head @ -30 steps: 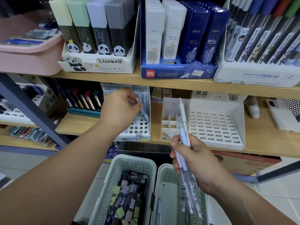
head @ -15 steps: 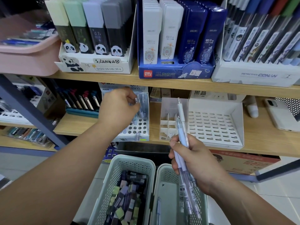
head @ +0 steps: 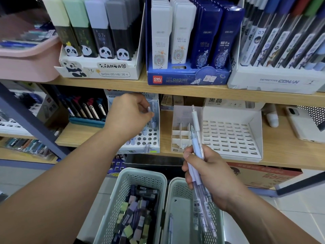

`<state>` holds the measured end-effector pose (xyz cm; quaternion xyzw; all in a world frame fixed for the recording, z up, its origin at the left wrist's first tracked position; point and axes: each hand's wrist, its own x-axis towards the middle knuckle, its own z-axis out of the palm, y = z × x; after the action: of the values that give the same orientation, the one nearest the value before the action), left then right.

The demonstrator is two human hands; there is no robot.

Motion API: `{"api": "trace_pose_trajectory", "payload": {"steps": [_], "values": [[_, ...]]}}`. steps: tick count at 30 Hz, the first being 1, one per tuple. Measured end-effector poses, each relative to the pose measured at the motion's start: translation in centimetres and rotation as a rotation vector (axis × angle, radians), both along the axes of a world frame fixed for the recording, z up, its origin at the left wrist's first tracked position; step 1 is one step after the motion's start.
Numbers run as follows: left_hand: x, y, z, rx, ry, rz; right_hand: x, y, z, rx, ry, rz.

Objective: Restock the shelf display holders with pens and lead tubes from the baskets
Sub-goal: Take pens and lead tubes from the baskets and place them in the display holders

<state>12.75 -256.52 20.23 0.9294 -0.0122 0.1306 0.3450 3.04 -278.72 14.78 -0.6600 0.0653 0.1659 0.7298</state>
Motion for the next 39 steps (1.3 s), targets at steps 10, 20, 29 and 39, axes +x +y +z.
{"api": "trace_pose_trajectory", "payload": {"steps": [10,20,29,39], "values": [[0.2,-0.2,-0.3,0.015,-0.012,0.006,0.0,0.0,0.1,0.018,0.012,0.005],[0.3,0.0,-0.4,0.021,-0.005,0.065,0.0,0.2,0.3,0.015,0.013,-0.006],[0.5,-0.9,-1.8,0.367,-0.094,0.052,-0.1,0.8,0.3,0.017,0.018,-0.003],[0.8,-1.5,-2.5,0.622,-0.183,0.053,0.0,1.2,0.7,0.078,0.039,0.019]]}}
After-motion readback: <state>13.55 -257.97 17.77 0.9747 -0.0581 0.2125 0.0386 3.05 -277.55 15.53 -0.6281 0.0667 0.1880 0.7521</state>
